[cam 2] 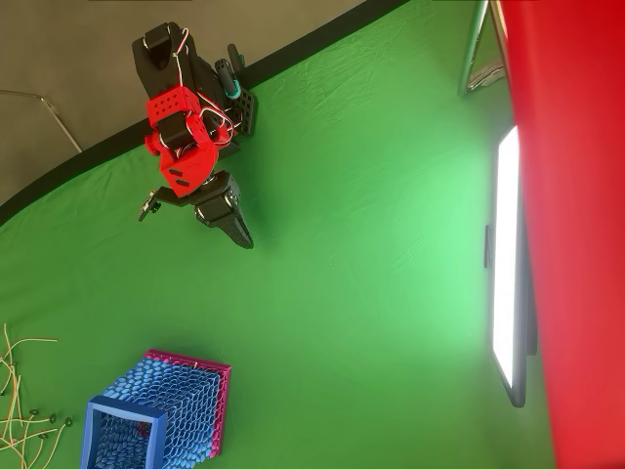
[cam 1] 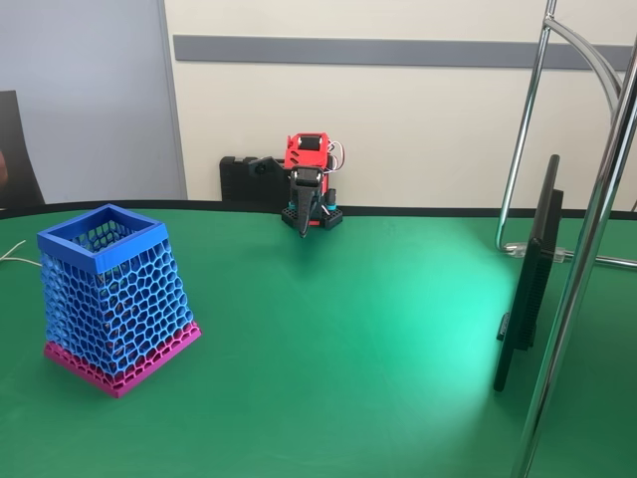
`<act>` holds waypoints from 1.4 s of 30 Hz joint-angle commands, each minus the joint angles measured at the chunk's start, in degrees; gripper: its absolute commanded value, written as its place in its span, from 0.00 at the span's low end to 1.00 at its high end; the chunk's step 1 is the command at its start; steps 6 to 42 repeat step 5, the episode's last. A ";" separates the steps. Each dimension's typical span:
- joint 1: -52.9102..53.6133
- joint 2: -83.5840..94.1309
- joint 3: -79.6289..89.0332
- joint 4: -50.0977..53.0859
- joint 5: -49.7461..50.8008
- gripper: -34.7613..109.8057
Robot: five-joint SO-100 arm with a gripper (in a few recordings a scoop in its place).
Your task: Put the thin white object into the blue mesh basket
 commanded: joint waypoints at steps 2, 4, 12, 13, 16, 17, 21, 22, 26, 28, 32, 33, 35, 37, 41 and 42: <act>-0.35 0.44 0.44 0.35 -0.53 0.25; -0.35 0.44 0.44 0.35 -0.53 0.25; -0.35 0.44 0.44 0.35 -0.53 0.25; -0.35 0.44 0.44 0.35 -0.53 0.25; -0.35 0.44 0.44 0.35 -0.53 0.25; -0.35 0.44 0.44 0.35 -0.53 0.25; -0.35 0.44 0.44 0.35 -0.53 0.25; -0.35 0.44 0.44 0.35 -0.53 0.25; -0.35 0.44 0.44 0.35 -0.53 0.25; -0.35 0.44 0.44 0.35 -0.53 0.25; -0.35 0.44 0.44 0.35 -0.53 0.25; -0.35 0.44 0.44 0.35 -0.53 0.25; -0.35 0.44 0.44 0.35 -0.53 0.25; -0.35 0.44 0.44 0.35 -0.53 0.25; -0.35 0.44 0.44 0.35 -0.53 0.25; -0.35 0.44 0.44 0.35 -0.53 0.25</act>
